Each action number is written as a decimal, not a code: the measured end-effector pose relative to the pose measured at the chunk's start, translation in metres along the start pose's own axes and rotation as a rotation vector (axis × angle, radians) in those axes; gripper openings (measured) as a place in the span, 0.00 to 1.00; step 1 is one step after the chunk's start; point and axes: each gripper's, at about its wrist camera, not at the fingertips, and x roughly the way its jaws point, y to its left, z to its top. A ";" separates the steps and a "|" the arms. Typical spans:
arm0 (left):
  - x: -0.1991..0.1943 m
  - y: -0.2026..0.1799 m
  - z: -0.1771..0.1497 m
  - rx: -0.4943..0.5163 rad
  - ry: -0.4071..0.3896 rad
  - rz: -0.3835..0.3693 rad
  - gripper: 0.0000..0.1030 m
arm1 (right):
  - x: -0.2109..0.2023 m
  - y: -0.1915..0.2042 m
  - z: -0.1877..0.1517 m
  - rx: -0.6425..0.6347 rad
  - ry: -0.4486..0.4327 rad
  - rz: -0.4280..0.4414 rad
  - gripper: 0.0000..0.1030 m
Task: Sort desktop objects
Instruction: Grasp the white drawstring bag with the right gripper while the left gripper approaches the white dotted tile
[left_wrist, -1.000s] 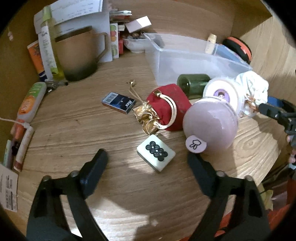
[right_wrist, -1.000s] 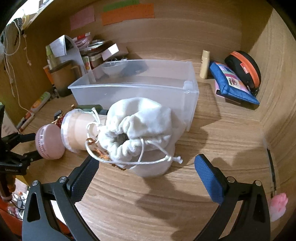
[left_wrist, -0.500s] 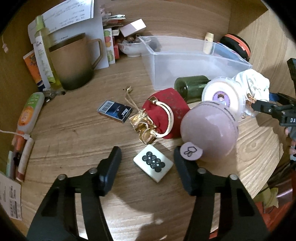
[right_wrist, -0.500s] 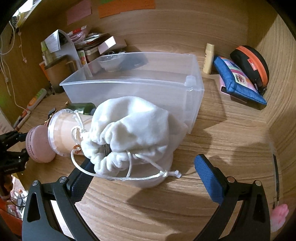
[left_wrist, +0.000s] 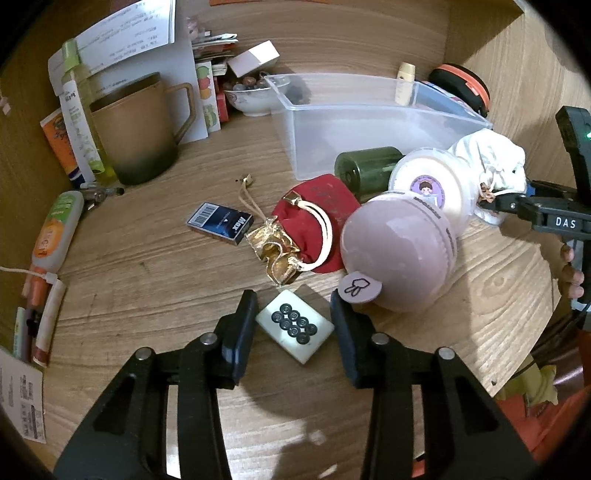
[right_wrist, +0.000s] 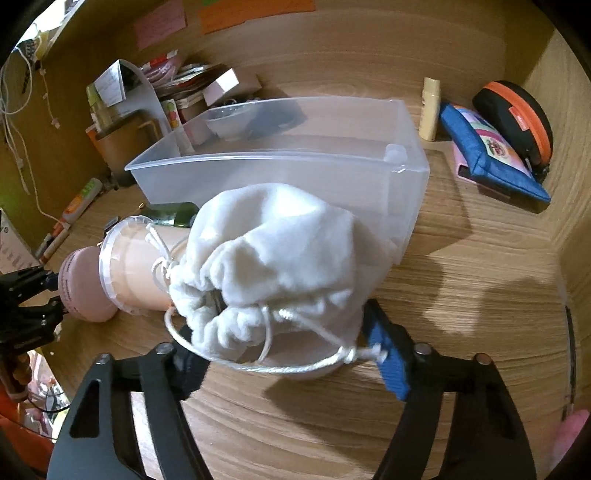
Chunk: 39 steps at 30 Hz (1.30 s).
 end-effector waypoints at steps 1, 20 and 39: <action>0.000 -0.001 -0.001 -0.002 0.000 0.002 0.39 | -0.001 -0.002 0.000 0.009 0.000 0.008 0.63; -0.013 0.011 0.002 -0.029 -0.052 0.011 0.39 | -0.047 0.006 0.003 -0.035 -0.093 -0.025 0.41; -0.007 0.018 -0.012 -0.040 -0.014 0.025 0.48 | 0.004 -0.028 0.023 0.097 0.021 0.116 0.90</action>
